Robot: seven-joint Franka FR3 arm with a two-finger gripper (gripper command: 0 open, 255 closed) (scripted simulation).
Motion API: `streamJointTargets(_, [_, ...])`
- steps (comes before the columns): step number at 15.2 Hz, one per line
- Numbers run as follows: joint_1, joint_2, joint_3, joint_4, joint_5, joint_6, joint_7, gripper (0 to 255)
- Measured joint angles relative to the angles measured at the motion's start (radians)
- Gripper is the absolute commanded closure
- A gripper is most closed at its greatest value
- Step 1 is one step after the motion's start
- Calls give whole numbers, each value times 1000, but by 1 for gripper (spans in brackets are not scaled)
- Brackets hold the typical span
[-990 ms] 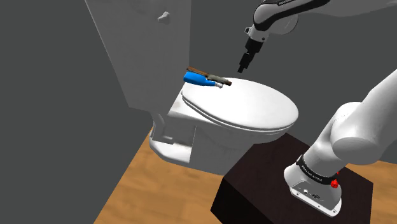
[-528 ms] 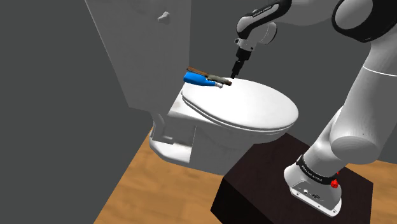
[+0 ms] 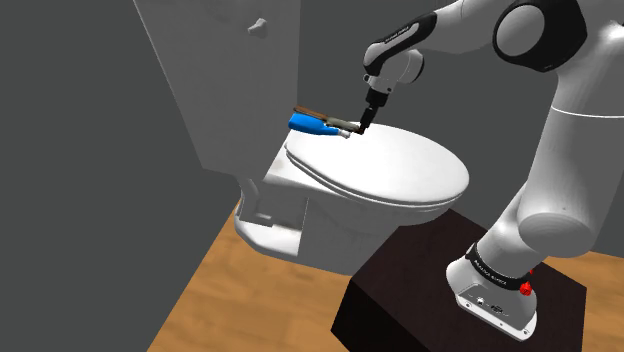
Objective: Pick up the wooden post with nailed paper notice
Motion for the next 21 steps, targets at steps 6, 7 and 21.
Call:
streamJointTargets(6, [-2,7,2,-10,8,15,-9,255])
streamJointTargets(7, [-2,7,2,-10,8,16,-9,255])
streamJointTargets(21, [6,-47,-19,26,-42,-66,38,255])
